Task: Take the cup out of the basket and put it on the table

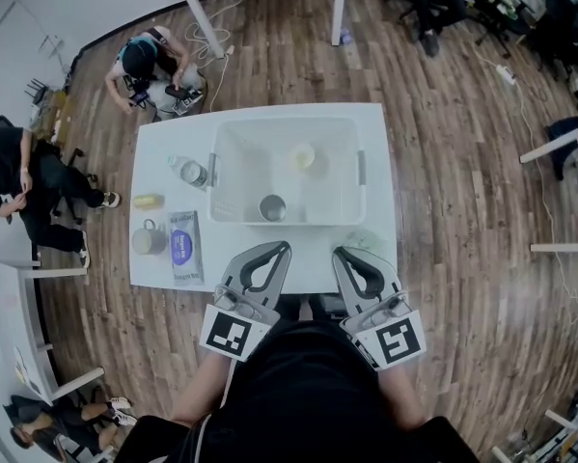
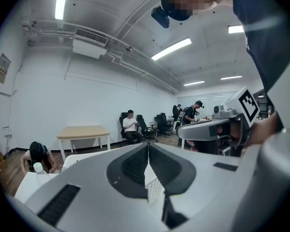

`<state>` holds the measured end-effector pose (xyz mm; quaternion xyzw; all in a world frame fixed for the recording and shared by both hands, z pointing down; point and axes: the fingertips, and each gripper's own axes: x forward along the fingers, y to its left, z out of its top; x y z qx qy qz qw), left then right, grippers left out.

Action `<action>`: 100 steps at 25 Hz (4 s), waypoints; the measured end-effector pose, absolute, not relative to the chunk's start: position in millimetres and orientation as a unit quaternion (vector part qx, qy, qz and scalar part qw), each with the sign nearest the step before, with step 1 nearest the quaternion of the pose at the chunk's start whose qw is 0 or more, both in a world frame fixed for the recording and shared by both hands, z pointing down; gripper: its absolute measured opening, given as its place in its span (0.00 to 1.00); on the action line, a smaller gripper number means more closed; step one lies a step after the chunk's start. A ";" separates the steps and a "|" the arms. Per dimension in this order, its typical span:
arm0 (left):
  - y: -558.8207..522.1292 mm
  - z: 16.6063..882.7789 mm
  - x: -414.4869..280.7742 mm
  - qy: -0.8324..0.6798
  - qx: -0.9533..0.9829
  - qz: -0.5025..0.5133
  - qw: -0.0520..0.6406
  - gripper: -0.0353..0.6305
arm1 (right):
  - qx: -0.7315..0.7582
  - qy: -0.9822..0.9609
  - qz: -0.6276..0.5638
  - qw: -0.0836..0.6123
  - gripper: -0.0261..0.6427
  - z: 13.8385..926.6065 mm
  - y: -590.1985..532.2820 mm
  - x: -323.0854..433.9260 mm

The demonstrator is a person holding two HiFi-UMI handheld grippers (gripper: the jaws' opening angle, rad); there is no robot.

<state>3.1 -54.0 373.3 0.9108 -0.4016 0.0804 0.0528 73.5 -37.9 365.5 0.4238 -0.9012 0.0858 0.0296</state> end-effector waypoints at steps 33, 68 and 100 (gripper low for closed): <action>-206.8 504.8 40.2 -0.179 0.852 0.427 -0.245 0.36 | 0.552 -0.822 0.126 0.059 0.08 387.4 -19.0 126.1; -258.4 670.3 33.9 -0.109 0.790 0.574 -0.183 0.08 | 0.571 -0.804 0.149 0.072 0.08 397.7 -19.6 150.4; -195.8 462.7 31.2 -0.259 0.828 0.430 -0.249 0.08 | 0.506 -0.856 0.100 0.046 0.08 368.1 -11.5 110.5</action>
